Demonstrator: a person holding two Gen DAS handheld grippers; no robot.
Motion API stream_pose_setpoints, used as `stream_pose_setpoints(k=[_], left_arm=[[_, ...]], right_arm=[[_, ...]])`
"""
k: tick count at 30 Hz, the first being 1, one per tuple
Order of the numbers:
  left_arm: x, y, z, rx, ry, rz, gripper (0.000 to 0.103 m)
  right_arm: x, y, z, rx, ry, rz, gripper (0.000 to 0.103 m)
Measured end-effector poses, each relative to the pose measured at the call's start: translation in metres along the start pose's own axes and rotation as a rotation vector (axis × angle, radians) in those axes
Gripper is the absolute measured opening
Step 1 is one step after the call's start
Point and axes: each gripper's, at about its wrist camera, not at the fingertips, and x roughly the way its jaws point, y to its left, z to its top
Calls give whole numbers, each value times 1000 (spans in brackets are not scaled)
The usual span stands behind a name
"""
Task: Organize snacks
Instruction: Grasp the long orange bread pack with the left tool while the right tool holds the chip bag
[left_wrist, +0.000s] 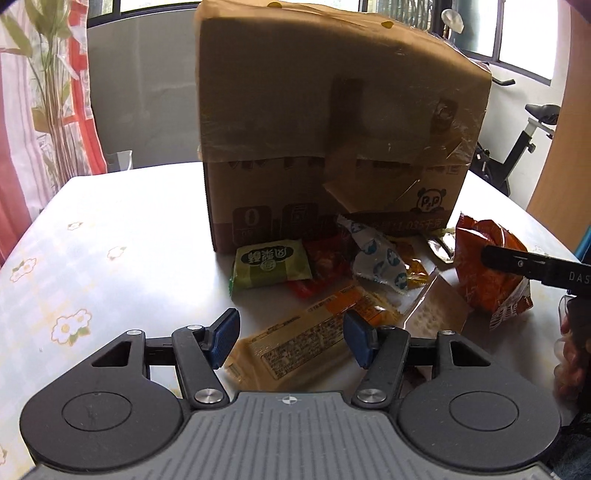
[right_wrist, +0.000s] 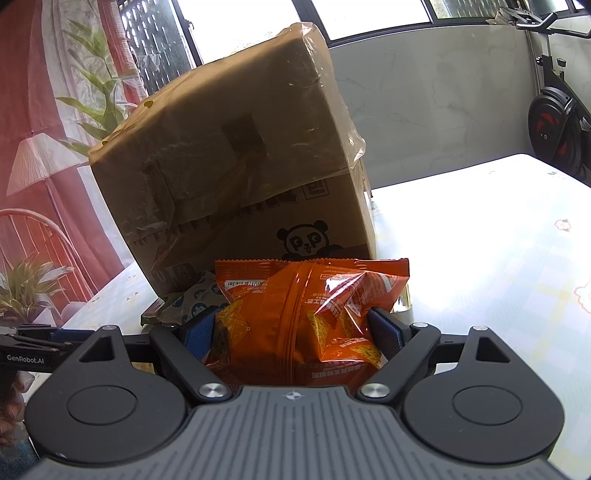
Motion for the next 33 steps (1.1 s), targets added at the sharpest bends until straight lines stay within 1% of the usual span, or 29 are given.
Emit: stream_pose_setpoints(k=[4, 6, 8, 12, 15, 19, 22, 25, 27, 28, 30, 31, 33], left_arm=[[17, 2, 4, -32, 41, -39, 65], [21, 4, 0, -71, 37, -47, 67], [18, 8, -2, -102, 41, -45, 67], [9, 12, -12, -121, 36, -42, 67], [7, 15, -16, -143, 55, -39, 68], [3, 4, -20, -103, 83, -28, 66], [7, -6, -21, -57, 86, -23, 66], [17, -10, -16, -30, 91, 21, 66], [23, -12, -15, -29, 89, 36, 66], [25, -14, -15, -28, 80, 56, 65], [24, -20, -18, -30, 58, 92, 57], [23, -22, -21, -32, 44, 100, 55], [19, -28, -25, -27, 28, 110, 45]], right_arm=[[1, 1, 0, 0, 1, -1, 87], [1, 0, 0, 1, 1, 0, 87], [1, 0, 0, 4, 1, 3, 87], [1, -1, 0, 10, 1, 6, 87], [2, -1, 0, 10, 1, 6, 87], [2, -1, 0, 9, 1, 5, 87], [2, -1, 0, 8, 1, 5, 87], [2, -1, 0, 3, 3, 3, 87], [2, 0, 0, -1, 4, 1, 87], [2, -1, 0, -1, 5, 1, 87], [2, -1, 0, -2, 5, 1, 87], [2, -1, 0, -2, 5, 1, 87], [2, -1, 0, -1, 5, 2, 87]])
